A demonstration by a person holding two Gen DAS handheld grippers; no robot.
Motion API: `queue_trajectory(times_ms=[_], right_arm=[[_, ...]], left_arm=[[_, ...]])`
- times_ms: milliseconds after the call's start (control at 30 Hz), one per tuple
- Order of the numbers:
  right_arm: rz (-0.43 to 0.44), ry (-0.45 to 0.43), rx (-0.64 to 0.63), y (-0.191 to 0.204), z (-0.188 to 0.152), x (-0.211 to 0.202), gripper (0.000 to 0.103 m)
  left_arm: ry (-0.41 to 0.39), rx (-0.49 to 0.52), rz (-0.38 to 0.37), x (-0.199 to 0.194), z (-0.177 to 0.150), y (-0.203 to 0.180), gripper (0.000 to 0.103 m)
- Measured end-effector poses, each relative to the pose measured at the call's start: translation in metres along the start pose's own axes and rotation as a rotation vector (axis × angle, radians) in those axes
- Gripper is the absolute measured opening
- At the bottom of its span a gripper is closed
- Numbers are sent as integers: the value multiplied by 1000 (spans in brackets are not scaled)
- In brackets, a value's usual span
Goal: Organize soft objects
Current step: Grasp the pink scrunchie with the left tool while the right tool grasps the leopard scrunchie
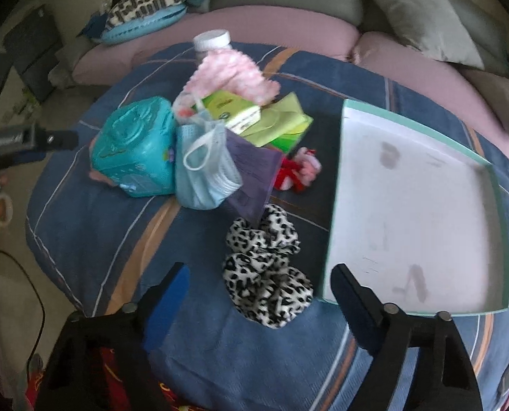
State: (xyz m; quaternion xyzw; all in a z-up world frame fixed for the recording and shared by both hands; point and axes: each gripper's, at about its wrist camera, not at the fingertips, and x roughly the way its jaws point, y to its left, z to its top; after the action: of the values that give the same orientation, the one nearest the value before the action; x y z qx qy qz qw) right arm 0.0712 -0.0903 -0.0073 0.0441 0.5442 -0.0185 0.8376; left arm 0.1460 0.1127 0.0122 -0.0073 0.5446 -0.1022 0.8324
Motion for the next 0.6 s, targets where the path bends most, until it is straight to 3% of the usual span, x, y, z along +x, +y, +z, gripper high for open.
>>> queue_trajectory(times_ms=[200, 267, 300, 500, 567, 600], right_arm=[[13, 36, -36, 8, 5, 13, 71], [16, 52, -56, 12, 7, 18, 67], [16, 58, -60, 12, 7, 20, 63], [1, 91, -71, 10, 14, 36, 55], [0, 103, -76, 10, 15, 42, 55], [-1, 111, -80, 10, 16, 46, 55]], left_arm=[[49, 0, -9, 26, 8, 0, 101], [67, -5, -21, 32, 11, 2, 86], [74, -10, -31, 34, 11, 4, 84], [84, -24, -53, 43, 15, 6, 82], [89, -23, -56, 45, 15, 6, 64], [97, -16, -54, 47, 16, 5, 60]])
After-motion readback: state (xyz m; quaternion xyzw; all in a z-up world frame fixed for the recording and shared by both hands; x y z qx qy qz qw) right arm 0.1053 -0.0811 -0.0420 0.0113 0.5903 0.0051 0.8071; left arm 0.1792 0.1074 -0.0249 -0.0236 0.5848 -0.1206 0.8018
